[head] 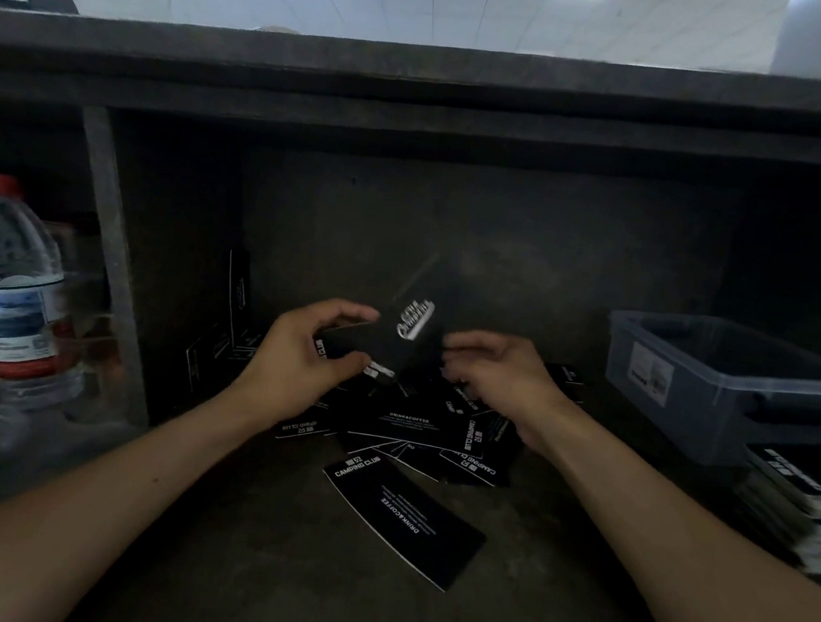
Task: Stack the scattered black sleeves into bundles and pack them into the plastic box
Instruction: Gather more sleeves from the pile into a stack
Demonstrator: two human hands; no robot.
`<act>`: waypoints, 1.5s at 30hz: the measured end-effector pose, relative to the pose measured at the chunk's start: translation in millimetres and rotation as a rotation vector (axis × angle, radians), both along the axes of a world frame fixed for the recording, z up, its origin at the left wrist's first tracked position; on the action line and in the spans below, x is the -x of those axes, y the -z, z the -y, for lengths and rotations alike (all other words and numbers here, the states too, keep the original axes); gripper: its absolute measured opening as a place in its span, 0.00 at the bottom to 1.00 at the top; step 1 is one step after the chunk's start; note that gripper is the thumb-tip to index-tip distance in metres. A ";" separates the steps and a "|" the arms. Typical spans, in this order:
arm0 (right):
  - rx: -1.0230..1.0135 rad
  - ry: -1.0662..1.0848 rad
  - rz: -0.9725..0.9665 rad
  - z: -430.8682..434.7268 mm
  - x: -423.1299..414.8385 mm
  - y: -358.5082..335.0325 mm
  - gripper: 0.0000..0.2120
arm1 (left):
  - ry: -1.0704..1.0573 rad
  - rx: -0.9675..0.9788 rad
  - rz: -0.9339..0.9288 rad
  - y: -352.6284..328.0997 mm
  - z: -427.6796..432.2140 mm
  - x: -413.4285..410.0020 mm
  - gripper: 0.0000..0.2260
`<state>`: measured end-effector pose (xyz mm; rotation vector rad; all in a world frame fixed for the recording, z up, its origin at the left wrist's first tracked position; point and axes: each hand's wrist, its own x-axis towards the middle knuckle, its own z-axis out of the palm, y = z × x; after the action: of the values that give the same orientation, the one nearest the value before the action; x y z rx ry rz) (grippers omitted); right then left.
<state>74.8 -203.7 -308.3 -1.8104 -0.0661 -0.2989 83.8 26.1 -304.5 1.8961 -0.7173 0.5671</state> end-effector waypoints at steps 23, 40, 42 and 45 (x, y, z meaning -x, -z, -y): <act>0.911 -0.269 0.163 3.0 5.5 5.1 0.27 | -0.056 -0.187 -0.112 15.1 -17.4 -23.2 0.21; -0.144 -0.002 0.270 15.4 3.7 -13.5 0.21 | -0.022 -0.081 -0.184 13.7 -12.0 -18.5 0.23; -0.201 0.000 0.076 9.0 -0.8 -1.1 0.12 | -0.007 -0.082 -0.202 14.1 -9.7 -16.0 0.22; -0.130 -0.017 -0.005 1.9 -5.0 14.1 0.03 | 0.014 -0.077 -0.215 15.1 -7.3 -14.7 0.19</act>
<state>79.8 -205.6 -322.4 -1.6804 -0.0571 -0.2810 98.5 33.3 -319.6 1.9855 -0.6185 0.3245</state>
